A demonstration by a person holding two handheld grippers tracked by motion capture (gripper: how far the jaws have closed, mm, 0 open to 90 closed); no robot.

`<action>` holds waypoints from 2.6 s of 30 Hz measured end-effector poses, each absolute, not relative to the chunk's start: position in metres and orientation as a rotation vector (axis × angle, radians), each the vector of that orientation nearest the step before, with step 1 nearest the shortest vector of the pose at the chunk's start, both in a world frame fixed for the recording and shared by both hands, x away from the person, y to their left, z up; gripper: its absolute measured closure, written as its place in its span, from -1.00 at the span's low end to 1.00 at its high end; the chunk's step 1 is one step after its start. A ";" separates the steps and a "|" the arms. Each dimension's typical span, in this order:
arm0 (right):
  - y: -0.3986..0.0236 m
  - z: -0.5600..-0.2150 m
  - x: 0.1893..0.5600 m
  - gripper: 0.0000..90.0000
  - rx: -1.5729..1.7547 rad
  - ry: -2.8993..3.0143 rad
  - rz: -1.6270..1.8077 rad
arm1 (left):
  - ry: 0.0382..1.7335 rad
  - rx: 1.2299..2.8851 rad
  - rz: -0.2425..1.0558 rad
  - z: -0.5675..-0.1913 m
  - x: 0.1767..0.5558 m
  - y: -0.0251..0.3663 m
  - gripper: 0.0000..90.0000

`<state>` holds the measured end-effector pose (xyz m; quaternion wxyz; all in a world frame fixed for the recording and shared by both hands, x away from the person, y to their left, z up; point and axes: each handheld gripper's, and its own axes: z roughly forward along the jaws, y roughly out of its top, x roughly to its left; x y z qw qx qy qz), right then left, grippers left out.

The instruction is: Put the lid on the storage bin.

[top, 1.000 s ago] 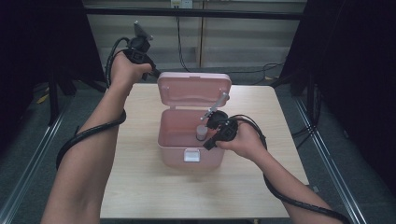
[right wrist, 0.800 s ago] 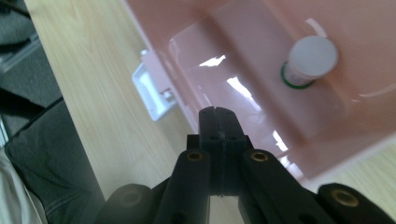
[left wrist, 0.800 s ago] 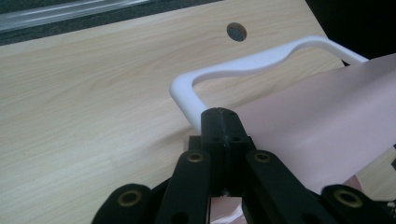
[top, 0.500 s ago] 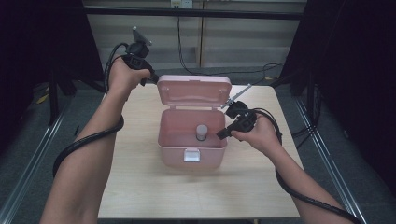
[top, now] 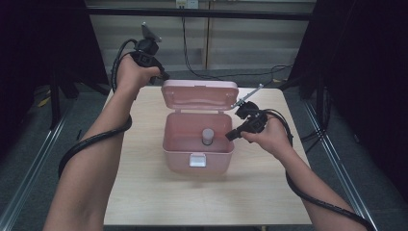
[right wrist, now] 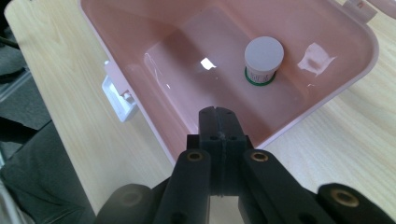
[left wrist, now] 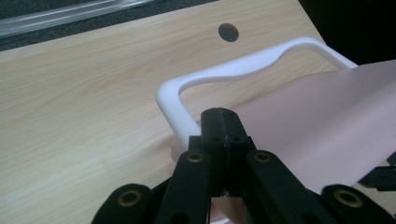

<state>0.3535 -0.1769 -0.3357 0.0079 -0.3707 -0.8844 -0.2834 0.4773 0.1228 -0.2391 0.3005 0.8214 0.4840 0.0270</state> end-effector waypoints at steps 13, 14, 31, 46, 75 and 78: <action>-0.181 -0.328 0.356 1.00 -1.175 -2.765 -0.920 | 1.300 2.178 0.047 -0.254 0.472 0.126 1.00; -0.181 -0.328 0.356 1.00 -1.175 -2.764 -0.923 | 1.296 2.182 0.047 -0.255 0.471 0.126 1.00; -0.184 -0.325 0.357 1.00 -1.169 -2.755 -0.985 | 1.314 2.186 0.035 -0.274 0.464 0.134 1.00; -0.184 -0.331 0.349 1.00 -1.100 -2.763 -0.980 | 1.325 2.186 0.056 -0.285 0.461 0.140 0.86; -0.193 -0.353 0.334 1.00 -1.104 -2.784 -0.910 | 1.343 2.131 0.226 -0.305 0.449 0.159 -0.32; -0.192 -0.357 0.334 1.00 -1.098 -2.781 -0.900 | 1.341 2.133 0.224 -0.306 0.449 0.160 -0.32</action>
